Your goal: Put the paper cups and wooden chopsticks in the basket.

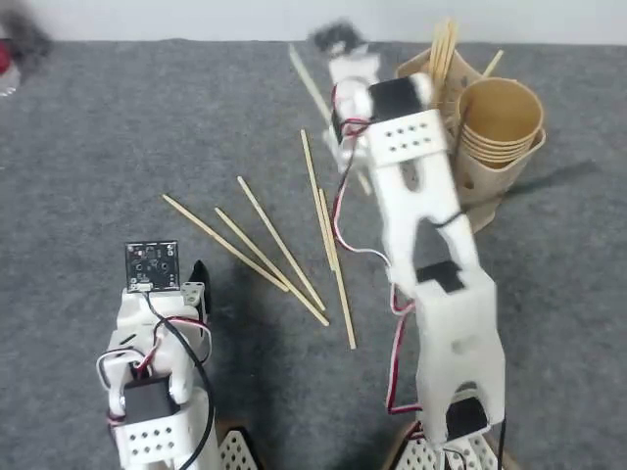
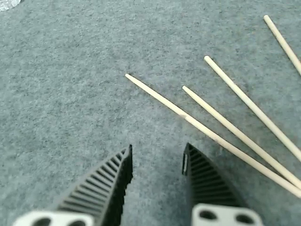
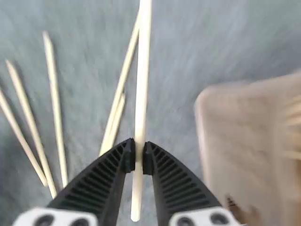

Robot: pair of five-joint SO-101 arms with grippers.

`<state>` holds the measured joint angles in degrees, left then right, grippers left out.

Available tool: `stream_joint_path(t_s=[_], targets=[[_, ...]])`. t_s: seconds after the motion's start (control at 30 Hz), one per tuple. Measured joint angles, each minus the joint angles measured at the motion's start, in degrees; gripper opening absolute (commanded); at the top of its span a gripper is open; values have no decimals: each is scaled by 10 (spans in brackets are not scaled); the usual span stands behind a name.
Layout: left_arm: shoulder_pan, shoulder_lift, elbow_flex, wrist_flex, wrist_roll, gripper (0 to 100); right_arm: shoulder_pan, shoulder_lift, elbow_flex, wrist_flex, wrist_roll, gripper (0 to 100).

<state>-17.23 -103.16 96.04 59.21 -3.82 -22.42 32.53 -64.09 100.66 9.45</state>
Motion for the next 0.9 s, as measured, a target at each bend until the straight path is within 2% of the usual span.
stream_joint_path(t_s=[0.3, 0.6, 0.73, 0.9], targets=[[0, 0, 0, 0, 0, 170, 0, -214, -41, 0, -23, 8], [0, 0, 0, 0, 0, 170, -29, -474, 194, -11, -40, 8], [0, 0, 0, 0, 0, 170, 10, -561, 324, -108, -32, 8], [0, 0, 0, 0, 0, 169, 67, -625, 551, -302, -10, 8]])
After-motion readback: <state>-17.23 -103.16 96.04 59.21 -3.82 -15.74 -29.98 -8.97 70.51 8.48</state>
